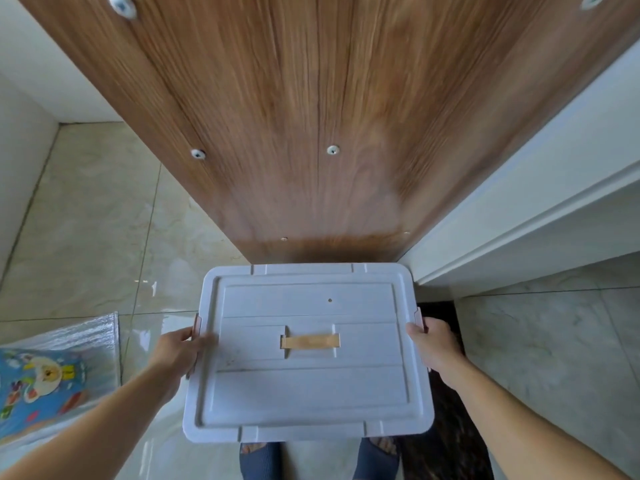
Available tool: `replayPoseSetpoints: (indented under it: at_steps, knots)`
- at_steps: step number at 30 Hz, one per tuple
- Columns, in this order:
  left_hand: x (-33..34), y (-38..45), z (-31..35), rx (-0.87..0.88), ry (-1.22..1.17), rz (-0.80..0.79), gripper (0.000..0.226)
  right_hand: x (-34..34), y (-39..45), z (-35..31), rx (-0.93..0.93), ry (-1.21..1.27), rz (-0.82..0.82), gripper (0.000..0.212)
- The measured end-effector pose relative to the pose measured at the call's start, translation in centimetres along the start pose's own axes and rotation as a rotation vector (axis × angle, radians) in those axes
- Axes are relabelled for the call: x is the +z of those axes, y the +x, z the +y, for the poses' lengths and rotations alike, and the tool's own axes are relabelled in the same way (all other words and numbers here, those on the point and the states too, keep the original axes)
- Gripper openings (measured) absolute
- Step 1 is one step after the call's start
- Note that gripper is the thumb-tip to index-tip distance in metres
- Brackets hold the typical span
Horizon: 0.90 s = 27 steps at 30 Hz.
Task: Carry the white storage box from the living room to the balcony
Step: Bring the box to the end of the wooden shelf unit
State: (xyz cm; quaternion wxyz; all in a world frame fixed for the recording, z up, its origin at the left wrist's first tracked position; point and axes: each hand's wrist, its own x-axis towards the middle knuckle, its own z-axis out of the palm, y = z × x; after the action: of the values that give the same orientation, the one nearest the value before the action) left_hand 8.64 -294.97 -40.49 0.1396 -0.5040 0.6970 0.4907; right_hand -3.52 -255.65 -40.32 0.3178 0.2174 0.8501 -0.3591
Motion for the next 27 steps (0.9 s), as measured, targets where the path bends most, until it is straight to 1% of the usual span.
replayPoseSetpoints:
  at_steps: [3, 9, 11, 16, 20, 27]
  knots:
    - [1.4, 2.3, -1.1, -0.006, -0.006, -0.004, 0.014, 1.4, 2.2, 0.5, 0.006, -0.007, -0.013, 0.032]
    - [3.7, 5.9, -2.5, 0.010, 0.031, 0.017, 0.017, 3.4, 5.6, 1.8, -0.009, -0.023, 0.013, 0.029]
    - [4.3, 6.9, -3.1, 0.008, 0.040, 0.030, 0.015, 4.0, 6.5, 2.0, -0.019, -0.026, 0.014, 0.029]
    - [5.5, 8.4, -4.1, -0.006, 0.026, 0.021, 0.018, 5.2, 8.5, 2.7, -0.034, -0.038, 0.039, 0.037]
    - [6.3, 9.2, -4.6, -0.018, 0.060, 0.031, 0.018, 5.8, 9.4, 3.2, -0.029, -0.046, 0.032, 0.036]
    - [7.2, 9.7, -4.8, 0.002, 0.088, 0.058, 0.011, 6.7, 10.4, 3.7, -0.020, -0.045, 0.043, 0.036]
